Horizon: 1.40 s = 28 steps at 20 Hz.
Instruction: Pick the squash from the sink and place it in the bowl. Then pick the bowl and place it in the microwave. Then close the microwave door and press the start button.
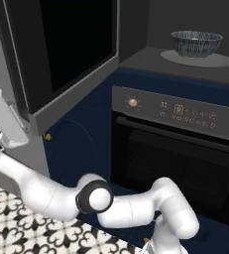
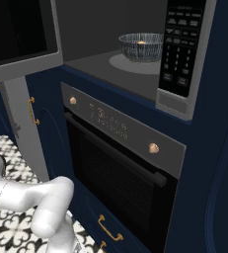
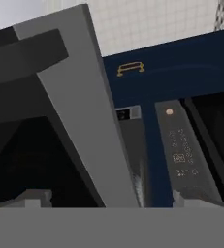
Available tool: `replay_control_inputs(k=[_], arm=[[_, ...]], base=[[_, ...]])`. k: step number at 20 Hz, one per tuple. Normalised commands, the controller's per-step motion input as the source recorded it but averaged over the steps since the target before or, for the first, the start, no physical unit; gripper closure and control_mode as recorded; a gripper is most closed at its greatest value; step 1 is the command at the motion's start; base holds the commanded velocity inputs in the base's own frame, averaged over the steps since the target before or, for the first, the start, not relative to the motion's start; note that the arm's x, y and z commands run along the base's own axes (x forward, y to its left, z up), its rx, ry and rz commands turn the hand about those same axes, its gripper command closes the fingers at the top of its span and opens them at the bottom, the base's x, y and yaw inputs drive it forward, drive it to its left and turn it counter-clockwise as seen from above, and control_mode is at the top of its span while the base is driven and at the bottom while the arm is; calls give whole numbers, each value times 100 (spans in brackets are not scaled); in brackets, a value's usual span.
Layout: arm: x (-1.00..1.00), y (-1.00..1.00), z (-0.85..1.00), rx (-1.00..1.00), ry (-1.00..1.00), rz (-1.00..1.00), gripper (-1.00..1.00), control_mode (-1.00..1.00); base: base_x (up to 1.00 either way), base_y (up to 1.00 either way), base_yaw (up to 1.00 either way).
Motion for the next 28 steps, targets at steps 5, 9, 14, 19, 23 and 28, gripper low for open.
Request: replay_control_inputs(k=[5,9,14,19,23,28], arm=[[-67,-82,30,0,-53,10,-100,-100],[-49,-89,15,0,-40,10,-100,-100],[-20,-99,5,2,-27,11,-100,-100],[0,-100,0,1,-12,24,-100,-100],[-9,-100,-19,3,-12,25,-100,-100],[-8,-100,-41,4,-7,24,-100,-100]], base=[[0,0,0],[0,0,0],[0,0,0],[0,0,0],[0,0,0],[0,0,0]])
